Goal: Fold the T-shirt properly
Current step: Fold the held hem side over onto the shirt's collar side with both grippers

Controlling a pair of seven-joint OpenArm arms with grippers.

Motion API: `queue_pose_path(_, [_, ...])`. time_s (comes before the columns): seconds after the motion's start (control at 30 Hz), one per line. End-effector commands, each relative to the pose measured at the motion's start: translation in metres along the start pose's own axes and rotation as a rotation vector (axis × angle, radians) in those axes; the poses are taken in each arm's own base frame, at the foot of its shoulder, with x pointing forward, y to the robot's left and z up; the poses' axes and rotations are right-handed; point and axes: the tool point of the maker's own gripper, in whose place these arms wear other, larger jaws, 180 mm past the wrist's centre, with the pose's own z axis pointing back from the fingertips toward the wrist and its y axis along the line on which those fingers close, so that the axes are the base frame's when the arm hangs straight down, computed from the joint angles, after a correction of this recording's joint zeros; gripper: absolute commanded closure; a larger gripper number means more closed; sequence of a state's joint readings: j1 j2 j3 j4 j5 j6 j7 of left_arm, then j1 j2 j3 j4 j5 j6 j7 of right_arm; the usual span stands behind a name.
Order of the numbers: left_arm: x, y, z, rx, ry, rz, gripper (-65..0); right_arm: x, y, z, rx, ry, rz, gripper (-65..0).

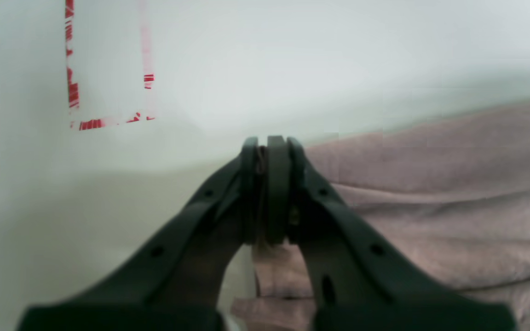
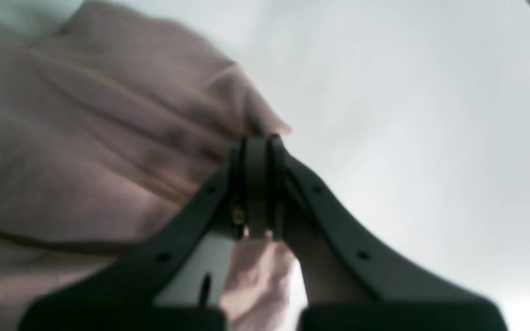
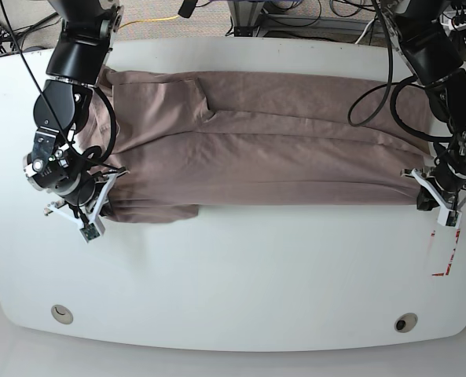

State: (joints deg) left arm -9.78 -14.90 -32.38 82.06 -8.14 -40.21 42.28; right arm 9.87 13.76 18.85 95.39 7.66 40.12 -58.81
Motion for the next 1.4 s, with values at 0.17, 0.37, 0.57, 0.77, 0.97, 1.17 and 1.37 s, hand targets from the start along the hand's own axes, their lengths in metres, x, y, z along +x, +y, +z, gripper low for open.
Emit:
queue_pose_path(0.17, [-0.011, 0.02, 0.016, 0.053, 0.003, 0.002, 0.0, -0.021, -0.006, 0.03, -0.079, 0.042, 0.0, 0.0])
queue_pose_path(0.37, [-0.031, 0.022, 0.029, 0.064, 0.051, -0.035, 0.0, -0.049, 0.021, 0.044, -0.066, 0.081, -0.027, 0.0])
queue_pose_path(0.57, [-0.064, 0.022, 0.038, 0.059, 0.128, -0.042, 0.0, -0.085, 0.033, 0.053, -0.062, 0.146, -0.069, 0.0])
queue_pose_path(0.77, [-0.089, 0.025, 0.048, 0.059, 0.193, -0.06, 0.0, -0.108, 0.047, 0.058, -0.039, 0.193, -0.084, 0.0])
queue_pose_path(0.97, [-0.109, 0.023, 0.056, 0.052, 0.247, -0.072, -16.1, -0.119, 0.047, 0.062, -0.045, 0.219, -0.097, -25.2])
queue_pose_path(1.17, [-0.117, 0.026, 0.059, 0.059, 0.302, -0.07, -36.4, -0.128, 0.03, 0.083, -0.13, 0.204, -0.183, -41.5])
queue_pose_path(1.37, [-0.075, 0.033, 0.067, 0.12, 0.226, -0.106, -36.0, -0.105, 0.019, 0.086, -0.113, 0.078, -0.248, -41.5])
